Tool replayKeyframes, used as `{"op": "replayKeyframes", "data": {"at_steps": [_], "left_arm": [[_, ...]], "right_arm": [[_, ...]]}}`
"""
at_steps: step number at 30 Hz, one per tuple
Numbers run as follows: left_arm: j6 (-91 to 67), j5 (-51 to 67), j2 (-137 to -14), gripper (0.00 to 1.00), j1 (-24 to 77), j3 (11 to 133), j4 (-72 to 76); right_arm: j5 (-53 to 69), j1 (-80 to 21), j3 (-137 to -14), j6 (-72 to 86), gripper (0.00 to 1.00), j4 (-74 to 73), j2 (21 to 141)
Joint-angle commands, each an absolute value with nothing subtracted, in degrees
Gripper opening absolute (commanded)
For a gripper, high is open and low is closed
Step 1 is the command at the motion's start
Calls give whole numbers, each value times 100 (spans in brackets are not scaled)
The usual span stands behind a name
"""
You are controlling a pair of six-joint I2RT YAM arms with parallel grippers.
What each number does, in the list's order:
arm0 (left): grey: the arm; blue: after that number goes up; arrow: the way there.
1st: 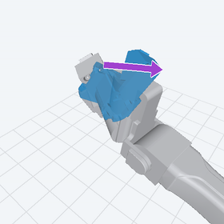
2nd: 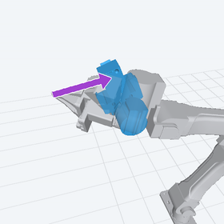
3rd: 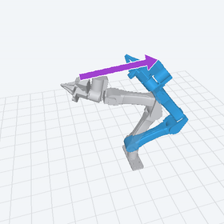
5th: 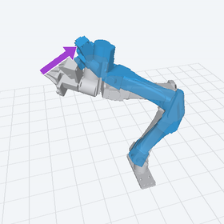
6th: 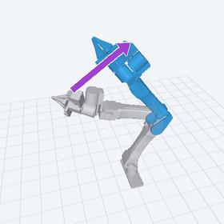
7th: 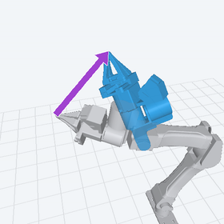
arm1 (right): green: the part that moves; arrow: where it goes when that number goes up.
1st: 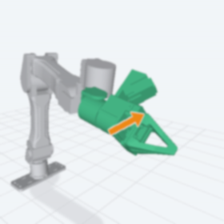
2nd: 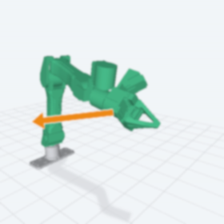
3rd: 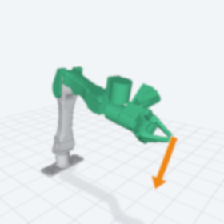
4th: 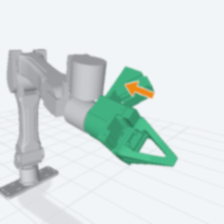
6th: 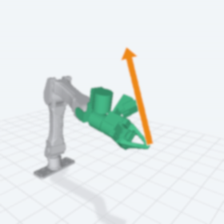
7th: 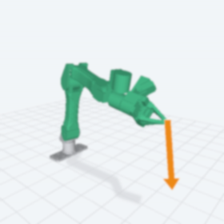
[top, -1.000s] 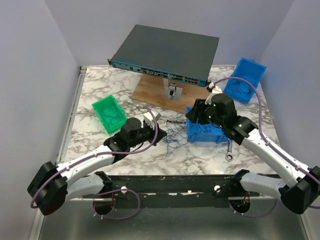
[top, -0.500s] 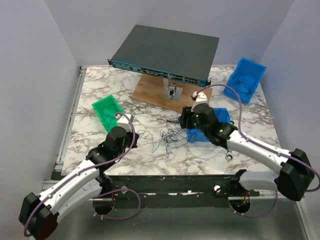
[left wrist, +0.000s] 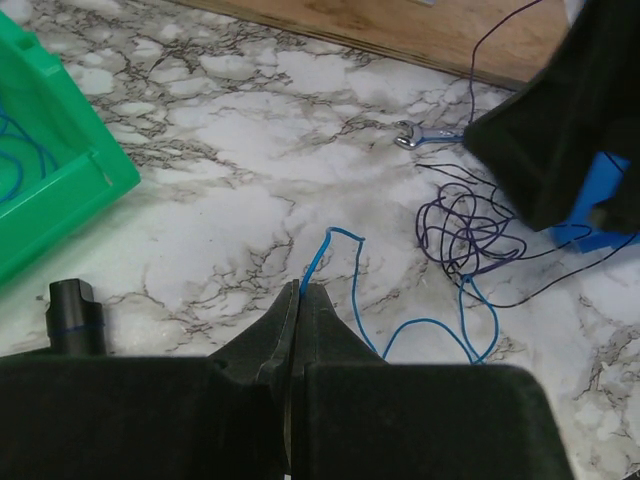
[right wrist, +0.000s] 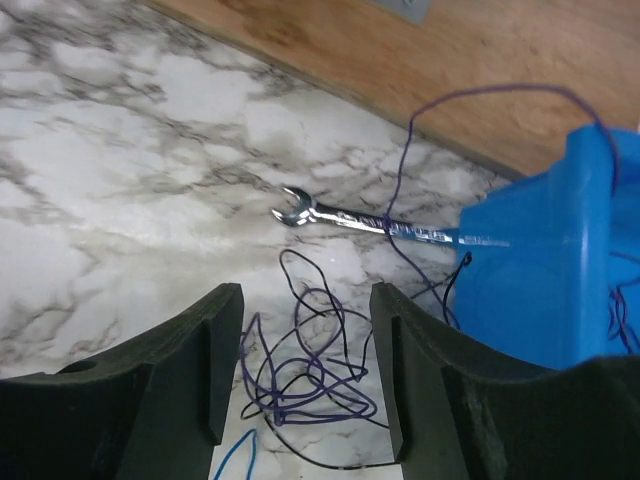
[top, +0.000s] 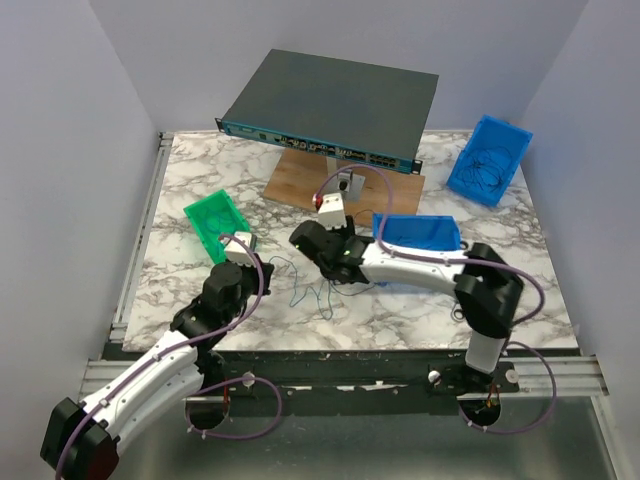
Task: Untangle the cables
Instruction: Untie the cable.
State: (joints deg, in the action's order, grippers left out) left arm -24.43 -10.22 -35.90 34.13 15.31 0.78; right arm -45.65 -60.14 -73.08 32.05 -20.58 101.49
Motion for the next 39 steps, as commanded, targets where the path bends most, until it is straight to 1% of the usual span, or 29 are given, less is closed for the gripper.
{"op": "replayKeyframes", "data": {"at_steps": [1, 4, 6, 11, 15, 20, 26, 31, 34, 37, 39], "left_arm": [[-2268, -748, -3464, 0, 3394, 1354, 681], [-2268, -661, -3475, 0, 3403, 1323, 716], [-2272, -642, -3473, 0, 3409, 1327, 708], [-2268, -599, -3469, 0, 3407, 1327, 704], [-2267, -571, -3461, 0, 3410, 1318, 713], [-2259, -571, -3441, 0, 3408, 1310, 712], [-2259, -588, -3445, 0, 3410, 1306, 712], [-2259, -602, -3432, 0, 3410, 1292, 729], [-2254, -599, -3463, 0, 3410, 1301, 731], [-2250, -598, -3475, 0, 3405, 1307, 738], [-2250, -598, -3482, 0, 3410, 1310, 738]], "right_arm": [[-5759, -6129, -7925, 4608, 61, -3368, 11156], [-5941, -6091, -8378, 5105, 61, -3921, 11732], [-5859, -5970, -8401, 5298, 60, -4012, 11827], [-5662, -5617, -7946, 5130, 58, -3344, 11607], [-5834, -5577, -7979, 5149, 57, -3328, 11615], [-5721, -5365, -7829, 4867, 55, -2841, 11439], [-5746, -5185, -7794, 4614, 52, -2424, 11588], [-5423, -4972, -7617, 4406, 50, -1934, 11591], [-5364, -4940, -7595, 4441, 48, -1901, 11658], [-5294, -4939, -7543, 4509, 43, -1874, 11728], [-5281, -4939, -7516, 4517, 35, -1850, 11747]]}}
